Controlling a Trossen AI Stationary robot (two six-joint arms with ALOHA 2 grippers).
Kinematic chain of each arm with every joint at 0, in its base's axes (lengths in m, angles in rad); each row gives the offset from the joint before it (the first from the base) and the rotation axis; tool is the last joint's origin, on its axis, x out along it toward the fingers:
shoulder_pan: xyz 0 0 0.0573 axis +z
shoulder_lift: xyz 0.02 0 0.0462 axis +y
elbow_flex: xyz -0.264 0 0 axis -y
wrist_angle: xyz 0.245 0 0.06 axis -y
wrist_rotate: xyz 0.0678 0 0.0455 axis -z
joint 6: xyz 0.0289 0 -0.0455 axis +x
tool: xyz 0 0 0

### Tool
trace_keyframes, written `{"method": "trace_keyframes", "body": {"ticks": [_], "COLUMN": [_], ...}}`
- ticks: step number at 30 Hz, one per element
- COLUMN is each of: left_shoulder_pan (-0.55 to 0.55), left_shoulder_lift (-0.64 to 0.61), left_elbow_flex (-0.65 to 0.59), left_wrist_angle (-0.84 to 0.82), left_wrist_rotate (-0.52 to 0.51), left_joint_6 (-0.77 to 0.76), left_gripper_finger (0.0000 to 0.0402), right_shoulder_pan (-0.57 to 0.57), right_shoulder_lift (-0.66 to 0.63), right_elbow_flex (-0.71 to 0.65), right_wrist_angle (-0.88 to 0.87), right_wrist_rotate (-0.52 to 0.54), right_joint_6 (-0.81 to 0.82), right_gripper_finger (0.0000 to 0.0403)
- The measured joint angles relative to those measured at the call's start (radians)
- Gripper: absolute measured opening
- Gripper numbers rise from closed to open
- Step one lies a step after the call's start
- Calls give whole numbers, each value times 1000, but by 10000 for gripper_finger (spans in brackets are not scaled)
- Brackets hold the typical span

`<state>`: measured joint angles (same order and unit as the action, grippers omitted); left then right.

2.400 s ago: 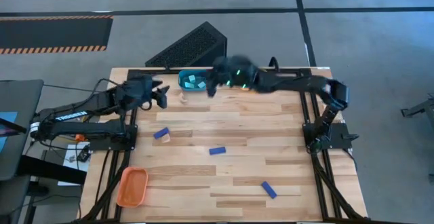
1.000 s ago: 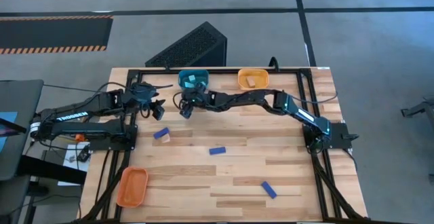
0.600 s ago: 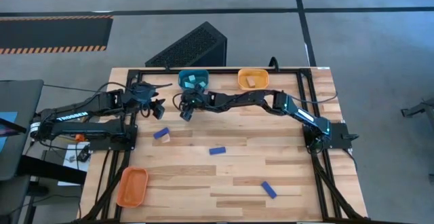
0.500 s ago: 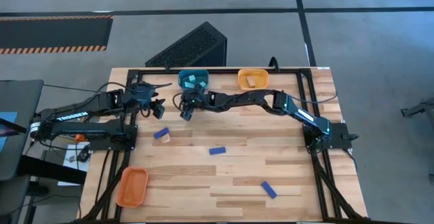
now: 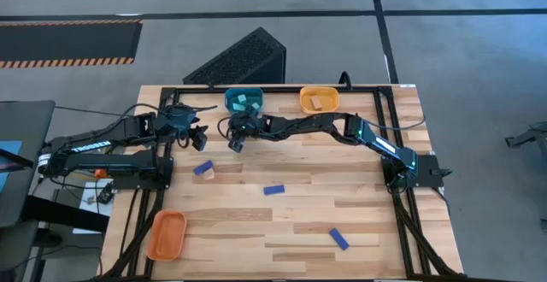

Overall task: Sort & place blocks by color
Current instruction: Put the top center brown block into the yellow bin

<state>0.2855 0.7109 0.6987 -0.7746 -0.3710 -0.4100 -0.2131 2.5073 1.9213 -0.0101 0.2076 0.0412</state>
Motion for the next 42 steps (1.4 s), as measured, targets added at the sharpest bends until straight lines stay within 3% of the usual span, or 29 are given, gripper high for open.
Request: {"method": "trace_keyframes", "body": {"ticks": [3,8,18,23,27,30,33,37,40,42], "left_shoulder_pan": [0,0,0,0,0,0,0,8,25,39], "left_shoulder_lift": [0,0,0,0,0,6,24,68,109,133], "left_elbow_flex": [0,0,0,0,0,0,0,0,0,0], "left_wrist_angle": [-2,-1,72,129,176,191,191,210,269,322], "left_wrist_rotate": [0,11,17,16,15,25,53,54,74,96], "left_joint_6": [21,61,154,201,199,202,267,302,304,334], "left_gripper_finger": [187,187,187,187,187,187,187,187,187,187], "right_shoulder_pan": [4,32,101,125,126,134,149,164,166,167], "right_shoulder_lift": [-5,-38,-169,-257,-352,-435,-545,-661,-682,-661], "right_elbow_flex": [6,88,160,151,43,-136,-354,-618,-721,-731], "right_wrist_angle": [-53,-347,-822,-916,-874,-795,-606,-197,51,123], "right_wrist_rotate": [-16,-23,-29,28,81,105,107,107,116,138], "right_joint_6": [38,174,255,245,309,370,470,596,644,648], "right_gripper_finger": [100,65,58,58,58,58,58,59,59,59]}}
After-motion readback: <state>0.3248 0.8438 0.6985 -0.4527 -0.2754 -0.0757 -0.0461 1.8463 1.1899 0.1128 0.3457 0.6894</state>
